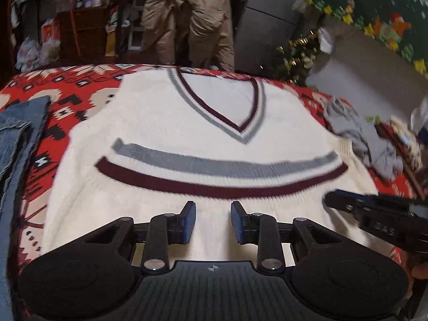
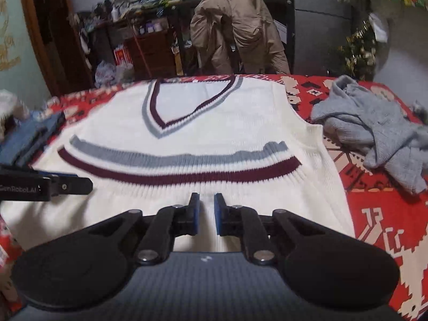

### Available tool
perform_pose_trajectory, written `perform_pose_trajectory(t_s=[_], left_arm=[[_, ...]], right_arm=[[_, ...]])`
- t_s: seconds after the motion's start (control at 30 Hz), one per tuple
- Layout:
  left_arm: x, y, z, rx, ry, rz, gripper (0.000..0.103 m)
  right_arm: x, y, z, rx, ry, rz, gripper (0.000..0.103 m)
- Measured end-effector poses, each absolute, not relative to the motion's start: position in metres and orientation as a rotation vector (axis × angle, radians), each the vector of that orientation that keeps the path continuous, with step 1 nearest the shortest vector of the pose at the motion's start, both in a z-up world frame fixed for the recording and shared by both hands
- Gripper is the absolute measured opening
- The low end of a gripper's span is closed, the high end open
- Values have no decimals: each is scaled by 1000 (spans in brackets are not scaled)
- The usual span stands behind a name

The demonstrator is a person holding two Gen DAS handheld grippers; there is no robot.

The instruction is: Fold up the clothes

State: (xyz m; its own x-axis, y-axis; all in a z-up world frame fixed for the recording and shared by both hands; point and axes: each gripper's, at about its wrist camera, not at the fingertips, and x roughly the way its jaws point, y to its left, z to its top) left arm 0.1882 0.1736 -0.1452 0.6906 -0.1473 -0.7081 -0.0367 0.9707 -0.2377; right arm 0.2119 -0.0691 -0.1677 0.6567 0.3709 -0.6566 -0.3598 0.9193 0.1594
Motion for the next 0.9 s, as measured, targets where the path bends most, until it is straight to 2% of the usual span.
perform_pose_trajectory(t_s=[0.07,0.13,0.37,0.47,0.6,0.67,0.7,0.73,0.8,0.83,0.9], left_arm=[[183,189,-135,-253,766,-17,35],[180,206,-128,-265,721,35,50],[189,235,-137,-214,726,115,50],[194,236,-143,-208,738,116,52],[200,232,-150,-188,752,94,53],[202,228,-153,-169,763,75,51],[203,226,-154,-151,766,74,44],[204,224,-155,-132,770,74,37],[205,223,-157,-104,767,84,35],[205,225,-158,-110,761,93,37],[206,230,-159,-127,747,113,40]], right_arm=[[214,-81,-158,28,717,401,13],[219,-98,-151,54,696,364,15],[244,-130,-167,-2,688,279,19],[251,-129,-173,8,688,302,30],[261,-127,-182,11,686,321,30],[263,-126,-186,10,692,330,30],[264,-127,-187,19,693,337,30],[264,-128,-188,34,692,345,29],[264,-129,-189,43,691,349,18],[265,-129,-189,45,690,349,10],[265,-129,-189,49,689,350,7]])
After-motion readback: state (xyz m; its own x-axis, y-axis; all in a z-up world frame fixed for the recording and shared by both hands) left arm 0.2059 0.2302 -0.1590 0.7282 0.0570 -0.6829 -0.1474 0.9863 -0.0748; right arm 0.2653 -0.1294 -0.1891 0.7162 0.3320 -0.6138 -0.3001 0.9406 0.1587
